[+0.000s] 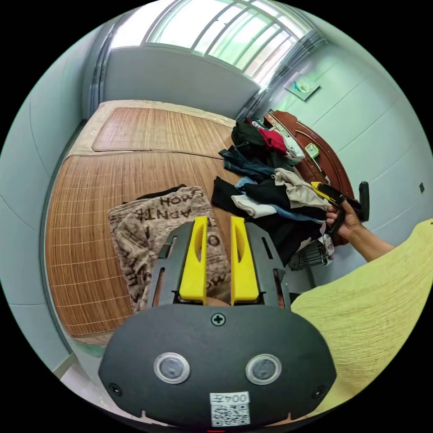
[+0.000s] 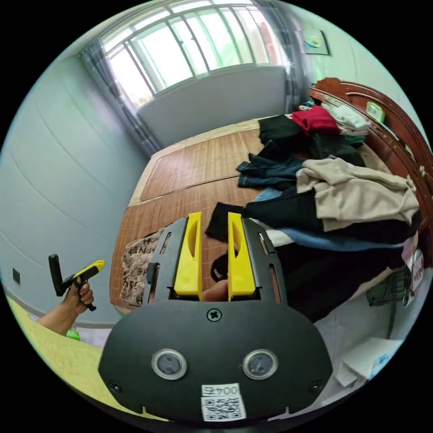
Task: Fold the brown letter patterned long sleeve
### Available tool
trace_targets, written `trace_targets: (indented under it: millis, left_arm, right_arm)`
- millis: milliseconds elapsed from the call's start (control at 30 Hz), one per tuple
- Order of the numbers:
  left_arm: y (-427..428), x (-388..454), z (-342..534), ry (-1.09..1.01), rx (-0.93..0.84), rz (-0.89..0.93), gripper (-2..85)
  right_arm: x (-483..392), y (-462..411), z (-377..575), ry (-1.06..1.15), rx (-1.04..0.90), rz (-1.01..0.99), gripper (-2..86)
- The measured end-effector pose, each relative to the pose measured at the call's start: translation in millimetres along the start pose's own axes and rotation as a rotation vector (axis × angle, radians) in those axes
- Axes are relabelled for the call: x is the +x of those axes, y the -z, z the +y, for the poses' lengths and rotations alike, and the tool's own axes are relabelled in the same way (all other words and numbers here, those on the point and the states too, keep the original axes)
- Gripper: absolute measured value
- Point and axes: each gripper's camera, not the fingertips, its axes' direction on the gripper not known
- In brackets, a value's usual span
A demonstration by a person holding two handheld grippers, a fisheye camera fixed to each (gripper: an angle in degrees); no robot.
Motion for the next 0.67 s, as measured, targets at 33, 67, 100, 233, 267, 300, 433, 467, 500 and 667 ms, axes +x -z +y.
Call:
trace_targets:
  millis: [33, 67, 100, 233, 267, 300, 433, 467, 500, 667]
  left_arm:
    - [-2.9, 14.6, -0.9, -0.009, -0.009, 0.013, 8.5]
    - [-9.8, 44.0, -2.3, -0.022, -0.024, 0.033, 8.6]
    - [-18.0, 73.0, -3.1, -0.029, -0.034, 0.048, 8.6]
    - [-47.3, 151.9, -6.5, -0.017, -0.055, 0.072, 8.6]
    - [-57.9, 175.7, -8.9, -0.003, -0.064, 0.076, 8.4]
    - [-67.4, 198.8, -12.2, 0.009, -0.068, 0.074, 8.3]
    - [-91.1, 273.4, -32.5, 0.013, -0.070, 0.041, 8.2]
    - [-97.1, 298.9, -41.4, 0.005, -0.064, 0.022, 8.2]
    - [-103.0, 324.5, -50.8, 0.001, -0.056, 0.006, 8.3]
    - [-127.5, 413.3, -81.7, 0.040, -0.033, -0.030, 8.9]
  right_arm:
    - [21.9, 9.7, 0.3, -0.042, 0.013, 0.023, 9.6]
    - [67.2, 28.3, 2.3, -0.129, 0.042, 0.063, 9.6]
    - [114.0, 45.9, 6.0, -0.215, 0.076, 0.083, 10.1]
    - [254.1, 90.0, 17.1, -0.455, 0.164, 0.163, 11.5]
    - [297.1, 101.1, 17.4, -0.502, 0.190, 0.201, 11.8]
    - [339.3, 109.4, 14.7, -0.537, 0.200, 0.242, 12.1]
    - [458.9, 125.4, -7.0, -0.616, 0.199, 0.371, 13.4]
    - [496.8, 126.5, -17.9, -0.637, 0.178, 0.416, 14.0]
    - [534.2, 126.6, -29.0, -0.662, 0.158, 0.453, 14.9]
    - [666.3, 122.1, -73.5, -0.741, 0.077, 0.535, 17.0]
